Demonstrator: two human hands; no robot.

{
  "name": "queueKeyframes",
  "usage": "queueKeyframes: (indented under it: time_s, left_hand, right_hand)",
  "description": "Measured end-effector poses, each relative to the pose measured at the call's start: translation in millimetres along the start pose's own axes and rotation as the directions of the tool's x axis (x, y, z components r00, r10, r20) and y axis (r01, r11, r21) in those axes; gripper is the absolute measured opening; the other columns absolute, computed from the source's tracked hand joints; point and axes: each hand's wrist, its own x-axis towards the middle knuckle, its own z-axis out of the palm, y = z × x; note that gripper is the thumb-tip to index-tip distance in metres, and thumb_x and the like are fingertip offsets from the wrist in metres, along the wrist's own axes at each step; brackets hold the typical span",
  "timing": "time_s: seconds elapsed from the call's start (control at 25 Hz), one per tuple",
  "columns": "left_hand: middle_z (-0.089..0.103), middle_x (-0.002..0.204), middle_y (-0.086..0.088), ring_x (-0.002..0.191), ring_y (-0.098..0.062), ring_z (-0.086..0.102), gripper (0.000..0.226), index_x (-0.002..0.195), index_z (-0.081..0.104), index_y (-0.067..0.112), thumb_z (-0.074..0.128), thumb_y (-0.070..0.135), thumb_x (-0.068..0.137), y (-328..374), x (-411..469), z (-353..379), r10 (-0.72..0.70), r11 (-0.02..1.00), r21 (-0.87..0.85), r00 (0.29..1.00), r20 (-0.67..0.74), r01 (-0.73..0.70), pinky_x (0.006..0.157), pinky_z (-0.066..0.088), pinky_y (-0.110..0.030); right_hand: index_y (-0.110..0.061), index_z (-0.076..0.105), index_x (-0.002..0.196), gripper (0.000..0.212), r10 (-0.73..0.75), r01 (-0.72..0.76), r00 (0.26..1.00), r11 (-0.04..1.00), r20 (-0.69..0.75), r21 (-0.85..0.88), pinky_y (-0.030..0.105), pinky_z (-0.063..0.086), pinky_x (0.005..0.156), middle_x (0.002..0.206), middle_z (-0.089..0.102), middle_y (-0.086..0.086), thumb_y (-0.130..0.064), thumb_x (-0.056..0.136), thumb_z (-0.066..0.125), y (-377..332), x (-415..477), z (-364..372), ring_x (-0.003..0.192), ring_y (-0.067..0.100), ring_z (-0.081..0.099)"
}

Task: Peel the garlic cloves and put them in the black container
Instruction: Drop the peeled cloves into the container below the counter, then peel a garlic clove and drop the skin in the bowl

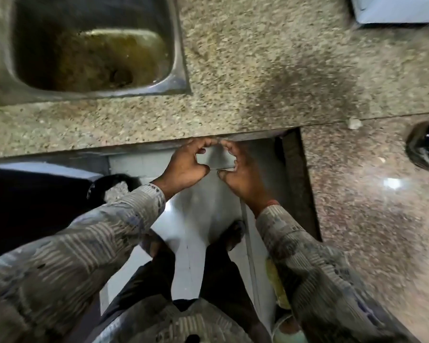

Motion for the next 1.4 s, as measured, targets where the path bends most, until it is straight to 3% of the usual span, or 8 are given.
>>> queueKeyframes:
  time_s: [0.28, 0.4, 0.56, 0.64, 0.76, 0.96, 1.2, 1.4]
  left_hand:
    - [0.062, 0.115, 0.015, 0.103, 0.012, 0.06, 0.068, 0.124, 0.065, 0.021, 0.063, -0.018, 0.069, 155.4, 36.7, 113.4, 0.197, 0.978, 0.044, 0.97, 0.138, -0.205, 0.087, 0.04, -0.001]
    - [0.065, 0.111, 0.017, 0.1, 0.013, 0.061, 0.056, 0.114, 0.064, 0.034, 0.067, 0.002, 0.068, 192.6, 49.7, 166.1, 0.318, 0.943, 0.035, 0.928, 0.194, -0.331, 0.091, 0.047, -0.014]
    - [0.063, 0.119, 0.005, 0.111, -0.02, 0.064, 0.052, 0.121, 0.06, 0.043, 0.068, 0.035, 0.069, 233.8, 83.7, 247.6, 0.379, 0.906, 0.09, 0.888, 0.261, -0.413, 0.101, 0.052, -0.038]
    - [0.061, 0.127, 0.003, 0.116, -0.02, 0.063, 0.063, 0.129, 0.06, 0.042, 0.069, 0.033, 0.068, 244.4, 104.2, 266.6, 0.352, 0.895, 0.151, 0.873, 0.337, -0.419, 0.101, 0.051, -0.032]
    - [0.059, 0.13, 0.003, 0.11, -0.011, 0.06, 0.068, 0.136, 0.061, 0.027, 0.074, 0.012, 0.071, 255.0, 139.0, 286.1, 0.255, 0.889, 0.242, 0.86, 0.443, -0.388, 0.082, 0.044, -0.01]
    - [0.067, 0.117, 0.005, 0.098, -0.012, 0.065, 0.066, 0.126, 0.065, 0.04, 0.067, 0.018, 0.063, 256.6, 190.3, 290.1, 0.215, 0.827, 0.359, 0.833, 0.51, -0.433, 0.083, 0.056, -0.031]
    - [0.061, 0.113, -0.004, 0.096, -0.023, 0.063, 0.059, 0.124, 0.065, 0.036, 0.077, 0.011, 0.072, 260.0, 241.7, 284.3, 0.165, 0.701, 0.526, 0.828, 0.537, -0.481, 0.086, 0.054, -0.033]
    - [0.064, 0.123, -0.009, 0.11, -0.027, 0.063, 0.061, 0.126, 0.067, 0.027, 0.079, 0.025, 0.066, 247.1, 255.2, 292.0, 0.098, 0.631, 0.583, 0.798, 0.595, -0.512, 0.093, 0.049, -0.03]
  right_hand:
    - [-0.015, 0.057, 0.141, 0.074, 0.022, 0.009, 0.956, 0.994, -0.292, 0.106, 0.031, 0.042, 0.115, 0.136, 0.059, -0.012, 0.001, 0.071, 0.075, 38.5, -33.5, -170.2, 0.131, 0.002, 0.053]
    - [-0.014, 0.059, 0.138, 0.067, -0.003, 0.038, 0.911, 0.996, -0.413, 0.075, 0.026, 0.041, 0.113, 0.135, 0.062, -0.008, -0.006, 0.074, 0.075, 59.7, -51.8, -223.6, 0.129, -0.003, 0.053]
    - [-0.012, 0.06, 0.138, 0.067, 0.145, -0.121, 0.815, 0.989, -0.56, 0.079, 0.024, 0.041, 0.111, 0.136, 0.063, 0.001, -0.009, 0.074, 0.078, 101.1, -70.9, -293.4, 0.125, 0.008, 0.056]
    - [-0.012, 0.062, 0.137, 0.066, 0.212, -0.237, 0.766, 0.971, -0.607, 0.039, 0.021, 0.04, 0.106, 0.136, 0.065, 0.005, -0.011, 0.075, 0.083, 119.1, -70.6, -307.7, 0.122, 0.015, 0.059]
    - [-0.014, 0.063, 0.137, 0.059, 0.348, -0.382, 0.698, 0.92, -0.625, 0.086, 0.026, 0.043, 0.102, 0.135, 0.064, 0.008, -0.016, 0.082, 0.083, 146.8, -58.5, -319.6, 0.12, 0.022, 0.061]
    - [-0.008, 0.069, 0.129, 0.041, 0.467, -0.539, 0.617, 0.837, -0.634, 0.092, 0.039, 0.052, 0.099, 0.127, 0.064, 0.015, -0.01, 0.089, 0.071, 174.3, -29.8, -325.6, 0.116, 0.034, 0.064]
    - [-0.013, 0.073, 0.107, 0.022, 0.544, -0.671, 0.541, 0.739, -0.642, 0.06, 0.042, 0.057, 0.074, 0.109, 0.061, 0.016, -0.005, 0.09, 0.062, 176.1, -17.6, -320.6, 0.097, 0.04, 0.064]
    - [-0.008, 0.058, 0.118, 0.021, 0.583, -0.742, 0.549, 0.67, -0.6, -0.027, 0.04, 0.049, 0.071, 0.112, 0.057, 0.018, -0.01, 0.097, 0.055, 177.7, -19.2, -317.6, 0.096, 0.043, 0.063]
